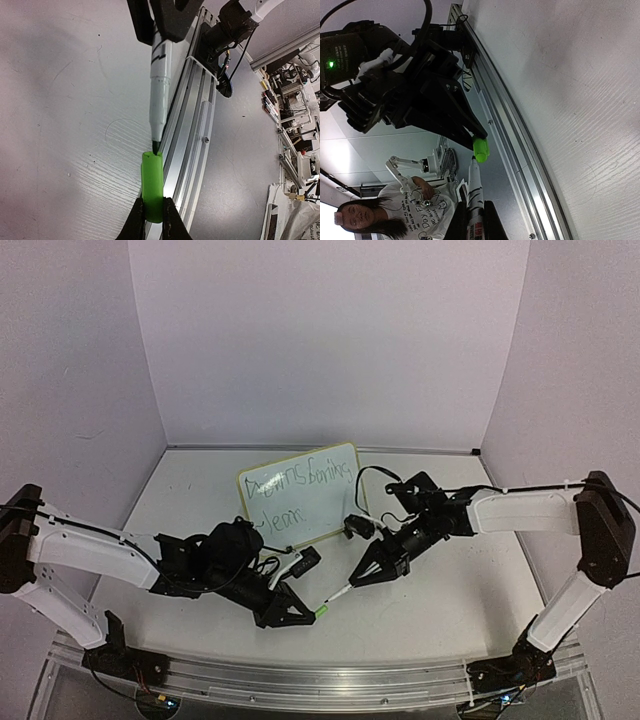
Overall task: Write a sentence on the whiteboard
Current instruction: Insert the pen cap into the whiteboard marker.
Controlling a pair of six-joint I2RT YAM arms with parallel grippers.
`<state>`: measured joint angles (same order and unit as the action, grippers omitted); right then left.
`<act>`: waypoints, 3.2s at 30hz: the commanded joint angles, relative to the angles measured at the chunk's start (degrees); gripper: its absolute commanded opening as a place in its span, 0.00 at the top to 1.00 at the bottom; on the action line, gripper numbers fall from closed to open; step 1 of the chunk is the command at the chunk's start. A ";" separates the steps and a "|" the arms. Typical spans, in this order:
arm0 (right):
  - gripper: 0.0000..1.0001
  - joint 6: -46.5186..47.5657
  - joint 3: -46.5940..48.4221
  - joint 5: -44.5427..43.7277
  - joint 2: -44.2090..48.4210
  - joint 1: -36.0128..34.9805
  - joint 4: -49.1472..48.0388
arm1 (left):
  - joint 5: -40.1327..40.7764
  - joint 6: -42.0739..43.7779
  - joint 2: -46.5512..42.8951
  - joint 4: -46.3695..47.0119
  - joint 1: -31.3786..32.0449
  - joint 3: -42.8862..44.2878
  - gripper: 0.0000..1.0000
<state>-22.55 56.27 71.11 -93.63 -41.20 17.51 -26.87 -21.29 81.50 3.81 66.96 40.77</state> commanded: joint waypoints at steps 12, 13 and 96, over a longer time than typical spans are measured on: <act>1.00 -0.64 -2.61 -0.18 5.03 0.50 0.06 | 0.95 -1.90 -3.44 5.55 0.10 -1.49 1.00; 1.00 -0.59 -2.65 -0.25 4.99 0.50 0.07 | 0.89 -1.95 -3.45 5.63 0.10 -1.57 1.00; 1.00 0.40 2.56 0.48 -0.68 -4.00 -0.40 | 0.50 -1.34 -2.10 4.01 0.88 1.10 1.00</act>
<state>-23.05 56.47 71.00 -93.97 -44.45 17.61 -27.31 -23.81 80.53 7.44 67.85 39.75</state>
